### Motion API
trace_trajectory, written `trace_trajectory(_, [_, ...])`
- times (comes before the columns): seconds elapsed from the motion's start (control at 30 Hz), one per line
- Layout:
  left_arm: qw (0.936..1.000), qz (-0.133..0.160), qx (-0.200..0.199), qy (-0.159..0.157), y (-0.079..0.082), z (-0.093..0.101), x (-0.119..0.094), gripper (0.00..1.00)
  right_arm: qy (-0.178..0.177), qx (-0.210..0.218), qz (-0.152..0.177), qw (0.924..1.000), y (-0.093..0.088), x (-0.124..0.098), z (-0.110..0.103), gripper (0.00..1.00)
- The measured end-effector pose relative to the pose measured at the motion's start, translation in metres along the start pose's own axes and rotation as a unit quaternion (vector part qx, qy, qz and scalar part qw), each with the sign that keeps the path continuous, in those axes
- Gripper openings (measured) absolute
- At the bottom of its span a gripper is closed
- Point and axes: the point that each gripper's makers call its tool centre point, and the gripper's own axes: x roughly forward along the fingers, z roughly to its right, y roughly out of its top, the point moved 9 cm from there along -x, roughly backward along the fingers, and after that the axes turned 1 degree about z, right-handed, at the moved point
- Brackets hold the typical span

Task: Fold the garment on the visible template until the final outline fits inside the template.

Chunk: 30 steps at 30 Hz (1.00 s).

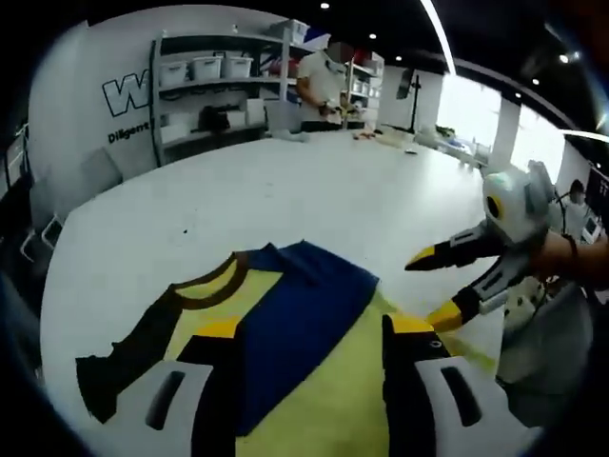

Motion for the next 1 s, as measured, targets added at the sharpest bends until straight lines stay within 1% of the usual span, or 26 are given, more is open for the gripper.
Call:
trace_trajectory(0.03, [1.0000,-0.002,-0.001,0.000,-0.002,0.000,-0.001,0.60,0.001,0.001,-0.001,1.0000,-0.001,0.000,-0.001,0.62])
trace_trajectory(0.1, [0.9998,-0.016,-0.015,0.003,-0.021,0.006,-0.016,0.61,0.005,-0.001,-0.009,0.9999,-0.007,-0.005,-0.005,0.62])
trace_trajectory(0.17, [0.9997,-0.018,-0.017,0.002,-0.028,0.010,-0.021,0.61,0.009,-0.003,-0.014,0.9999,-0.011,-0.007,-0.007,0.63])
trace_trajectory(0.2, [0.9996,-0.020,-0.020,0.003,-0.032,0.011,-0.025,0.61,0.013,-0.004,-0.020,0.9997,-0.016,-0.009,-0.010,0.63])
trace_trajectory(0.23, [0.9994,-0.023,-0.025,0.007,-0.039,0.014,-0.030,0.60,0.013,-0.004,-0.021,0.9997,-0.017,-0.010,-0.010,0.62])
trace_trajectory(0.27, [0.9991,-0.028,-0.028,0.013,-0.044,0.015,-0.034,0.60,0.021,0.000,-0.032,0.9993,-0.021,-0.012,-0.012,0.62])
trace_trajectory(0.3, [0.9987,-0.032,-0.032,0.020,-0.049,0.016,-0.038,0.60,0.023,0.002,-0.032,0.9992,-0.022,-0.013,-0.013,0.61])
trace_trajectory(0.37, [0.9984,-0.038,-0.032,0.027,-0.056,0.019,-0.047,0.60,0.034,0.007,-0.039,0.9987,-0.026,-0.015,-0.016,0.61])
trace_trajectory(0.43, [0.9976,-0.043,-0.035,0.041,-0.062,0.019,-0.055,0.59,0.036,0.002,-0.050,0.9981,-0.030,-0.018,-0.018,0.60])
trace_trajectory(0.47, [0.9972,-0.045,-0.034,0.050,-0.066,0.020,-0.061,0.59,0.035,-0.011,-0.062,0.9974,-0.035,-0.021,-0.020,0.60])
trace_trajectory(0.5, [0.9969,-0.045,-0.036,0.054,-0.067,0.020,-0.063,0.59,0.035,-0.013,-0.062,0.9974,-0.036,-0.023,-0.021,0.59])
trace_trajectory(0.6, [0.9944,-0.055,-0.057,0.071,-0.083,0.022,-0.079,0.58,0.035,-0.013,-0.071,0.9967,-0.043,-0.027,-0.022,0.59])
trace_trajectory(0.63, [0.9940,-0.056,-0.060,0.073,-0.085,0.022,-0.080,0.58,0.034,-0.010,-0.075,0.9966,-0.046,-0.028,-0.023,0.58])
trace_trajectory(0.67, [0.9930,-0.055,-0.071,0.077,-0.090,0.022,-0.085,0.58,0.033,-0.009,-0.076,0.9966,-0.047,-0.030,-0.023,0.58])
trace_trajectory(0.7, [0.9906,-0.058,-0.091,0.084,-0.098,0.022,-0.092,0.57,0.032,-0.007,-0.078,0.9964,-0.050,-0.032,-0.024,0.57])
trace_trajectory(0.77, [0.9896,-0.062,-0.095,0.089,-0.105,0.021,-0.097,0.57,0.031,-0.003,-0.079,0.9964,-0.053,-0.035,-0.025,0.57])
trace_trajectory(0.8, [0.9876,-0.067,-0.103,0.097,-0.109,0.020,-0.102,0.57,0.033,0.000,-0.082,0.9961,-0.055,-0.037,-0.026,0.56])
trace_trajectory(0.83, [0.9872,-0.069,-0.104,0.100,-0.111,0.020,-0.103,0.56,0.033,0.001,-0.085,0.9959,-0.056,-0.039,-0.027,0.56])
trace_trajectory(0.87, [0.9860,-0.075,-0.105,0.106,-0.116,0.020,-0.108,0.56,0.034,0.003,-0.088,0.9956,-0.058,-0.040,-0.027,0.56])
trace_trajectory(0.93, [0.9838,-0.080,-0.110,0.118,-0.121,0.018,-0.113,0.55,0.033,0.000,-0.101,0.9943,-0.061,-0.043,-0.029,0.54])
trace_trajectory(0.97, [0.9827,-0.083,-0.113,0.122,-0.124,0.017,-0.115,0.55,0.031,0.000,-0.102,0.9943,-0.063,-0.044,-0.029,0.53])
trace_trajectory(1.0, [0.9800,-0.091,-0.122,0.128,-0.128,0.017,-0.119,0.55,0.029,0.002,-0.107,0.9939,-0.065,-0.046,-0.031,0.53])
